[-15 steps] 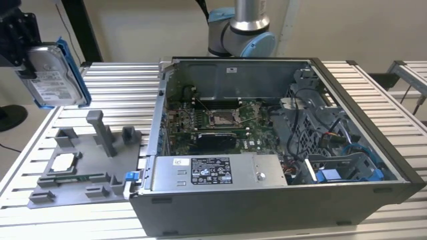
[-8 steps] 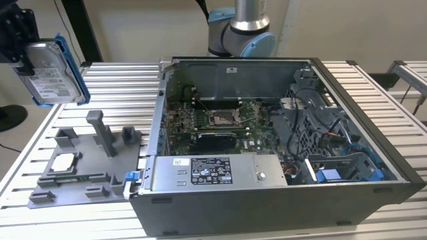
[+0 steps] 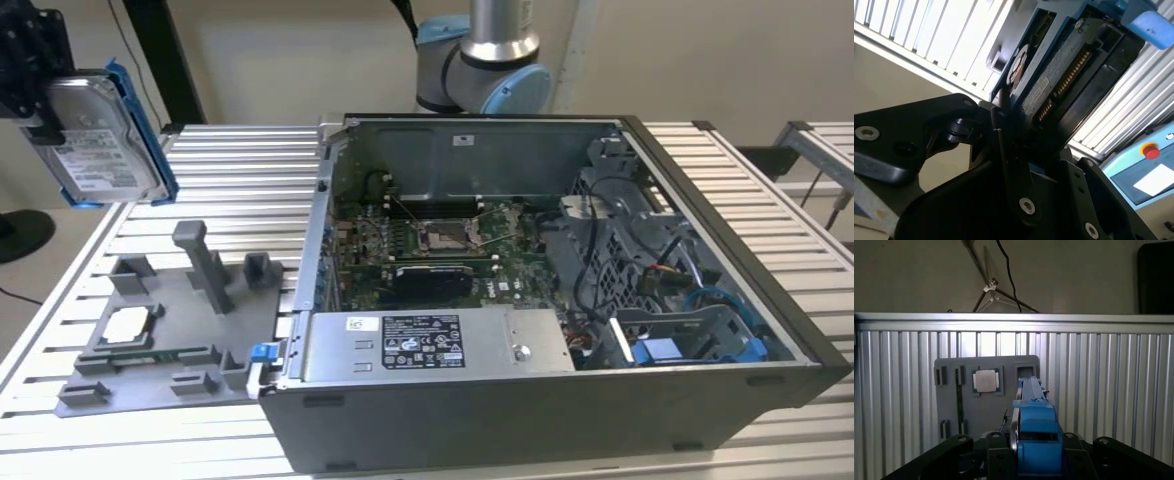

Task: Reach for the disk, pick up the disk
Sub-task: 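Pick up the disk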

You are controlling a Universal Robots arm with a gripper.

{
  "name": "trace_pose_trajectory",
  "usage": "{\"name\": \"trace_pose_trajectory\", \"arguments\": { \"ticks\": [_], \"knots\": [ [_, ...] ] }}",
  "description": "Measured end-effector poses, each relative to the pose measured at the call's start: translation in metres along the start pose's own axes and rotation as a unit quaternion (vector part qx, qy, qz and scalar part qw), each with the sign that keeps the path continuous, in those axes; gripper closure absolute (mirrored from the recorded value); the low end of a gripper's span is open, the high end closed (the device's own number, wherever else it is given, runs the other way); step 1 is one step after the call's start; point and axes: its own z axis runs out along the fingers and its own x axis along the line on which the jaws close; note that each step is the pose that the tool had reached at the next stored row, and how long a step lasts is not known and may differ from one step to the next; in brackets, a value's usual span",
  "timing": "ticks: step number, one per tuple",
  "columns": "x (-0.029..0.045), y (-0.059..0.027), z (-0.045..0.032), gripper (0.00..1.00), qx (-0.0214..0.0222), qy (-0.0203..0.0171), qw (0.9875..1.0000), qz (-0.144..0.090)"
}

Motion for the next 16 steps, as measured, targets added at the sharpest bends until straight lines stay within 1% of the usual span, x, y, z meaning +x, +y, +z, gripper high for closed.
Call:
{"name": "trace_pose_trajectory", "arguments": {
  "ticks": [9,16],
  "knots": [
    [0.0,0.0001,-0.0086,1.0,0.0,0.0,1.0,0.0],
    [0.0001,0.0004,-0.0199,1.0,0.0,0.0,1.0,0.0]
  ]
}}
